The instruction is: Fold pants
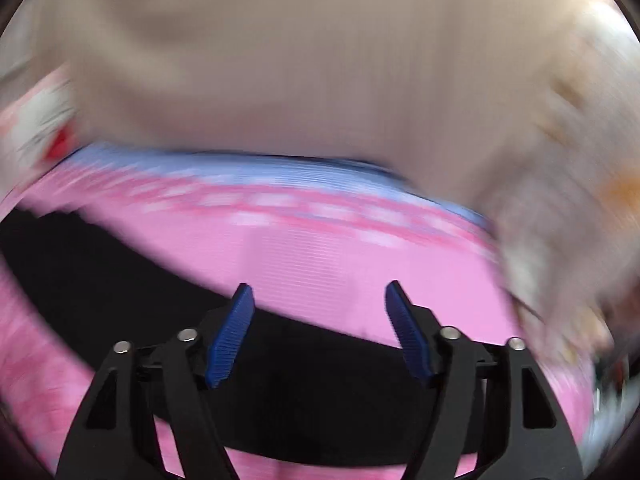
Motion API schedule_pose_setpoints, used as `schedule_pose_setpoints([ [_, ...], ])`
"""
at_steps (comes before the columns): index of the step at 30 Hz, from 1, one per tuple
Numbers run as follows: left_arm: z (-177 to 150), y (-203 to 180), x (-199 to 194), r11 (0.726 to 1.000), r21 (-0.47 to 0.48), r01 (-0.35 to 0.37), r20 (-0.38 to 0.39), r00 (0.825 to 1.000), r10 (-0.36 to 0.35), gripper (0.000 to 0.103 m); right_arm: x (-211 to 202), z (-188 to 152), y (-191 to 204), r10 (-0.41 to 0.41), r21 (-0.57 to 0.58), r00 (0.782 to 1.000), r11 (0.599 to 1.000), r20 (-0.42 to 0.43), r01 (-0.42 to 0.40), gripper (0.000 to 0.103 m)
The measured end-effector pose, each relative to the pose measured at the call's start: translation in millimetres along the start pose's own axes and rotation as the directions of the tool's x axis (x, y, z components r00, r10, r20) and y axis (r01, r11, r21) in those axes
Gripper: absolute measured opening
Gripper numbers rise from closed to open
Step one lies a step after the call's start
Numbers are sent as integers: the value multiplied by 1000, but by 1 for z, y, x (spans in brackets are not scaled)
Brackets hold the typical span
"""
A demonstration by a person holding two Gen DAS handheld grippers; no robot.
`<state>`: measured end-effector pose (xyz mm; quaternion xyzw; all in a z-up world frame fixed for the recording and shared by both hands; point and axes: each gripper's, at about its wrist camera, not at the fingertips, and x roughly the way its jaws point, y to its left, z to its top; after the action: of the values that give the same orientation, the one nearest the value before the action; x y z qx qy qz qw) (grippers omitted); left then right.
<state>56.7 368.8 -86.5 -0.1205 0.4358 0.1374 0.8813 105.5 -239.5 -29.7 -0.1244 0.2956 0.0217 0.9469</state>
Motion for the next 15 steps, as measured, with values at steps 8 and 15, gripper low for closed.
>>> schedule_pose_setpoints([
  [8, 16, -18, 21, 998, -56, 27, 45, 999, -25, 83, 67, 49, 292, 476, -393, 875, 790, -89, -470, 73],
  [15, 34, -23, 42, 993, 44, 110, -61, 992, -107, 24, 134, 59, 412, 431, -391, 869, 776, -243, -494, 7],
])
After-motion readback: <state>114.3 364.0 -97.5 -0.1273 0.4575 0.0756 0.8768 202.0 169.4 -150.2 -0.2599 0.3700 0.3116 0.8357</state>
